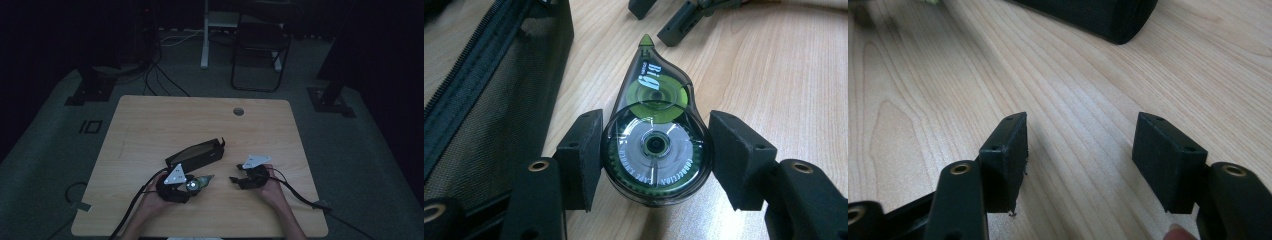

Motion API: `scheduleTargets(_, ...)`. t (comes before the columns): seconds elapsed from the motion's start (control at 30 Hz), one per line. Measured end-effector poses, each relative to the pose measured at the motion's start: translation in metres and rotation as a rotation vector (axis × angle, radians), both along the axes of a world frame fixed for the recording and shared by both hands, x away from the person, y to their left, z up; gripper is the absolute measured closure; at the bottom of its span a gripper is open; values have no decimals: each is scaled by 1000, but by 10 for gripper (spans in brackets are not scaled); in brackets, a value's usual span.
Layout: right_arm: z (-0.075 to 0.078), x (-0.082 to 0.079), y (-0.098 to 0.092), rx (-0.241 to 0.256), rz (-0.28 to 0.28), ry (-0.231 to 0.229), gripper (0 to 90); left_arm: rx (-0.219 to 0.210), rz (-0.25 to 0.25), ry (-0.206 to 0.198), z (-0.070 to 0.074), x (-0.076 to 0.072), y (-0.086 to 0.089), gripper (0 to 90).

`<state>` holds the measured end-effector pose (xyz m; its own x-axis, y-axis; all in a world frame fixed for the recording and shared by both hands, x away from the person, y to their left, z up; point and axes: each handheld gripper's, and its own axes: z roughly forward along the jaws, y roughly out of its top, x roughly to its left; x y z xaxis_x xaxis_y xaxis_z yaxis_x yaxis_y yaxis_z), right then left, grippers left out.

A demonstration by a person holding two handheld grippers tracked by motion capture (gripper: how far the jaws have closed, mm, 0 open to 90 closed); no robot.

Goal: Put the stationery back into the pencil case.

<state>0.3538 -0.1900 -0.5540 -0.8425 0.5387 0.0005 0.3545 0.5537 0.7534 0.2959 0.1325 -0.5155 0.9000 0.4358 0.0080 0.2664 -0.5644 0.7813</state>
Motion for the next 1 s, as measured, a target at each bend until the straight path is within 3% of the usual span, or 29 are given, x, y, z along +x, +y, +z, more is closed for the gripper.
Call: scheduleTargets(1.0,0,0,0,1,20,9,330,-36,25,-40,26,-9,3,417)
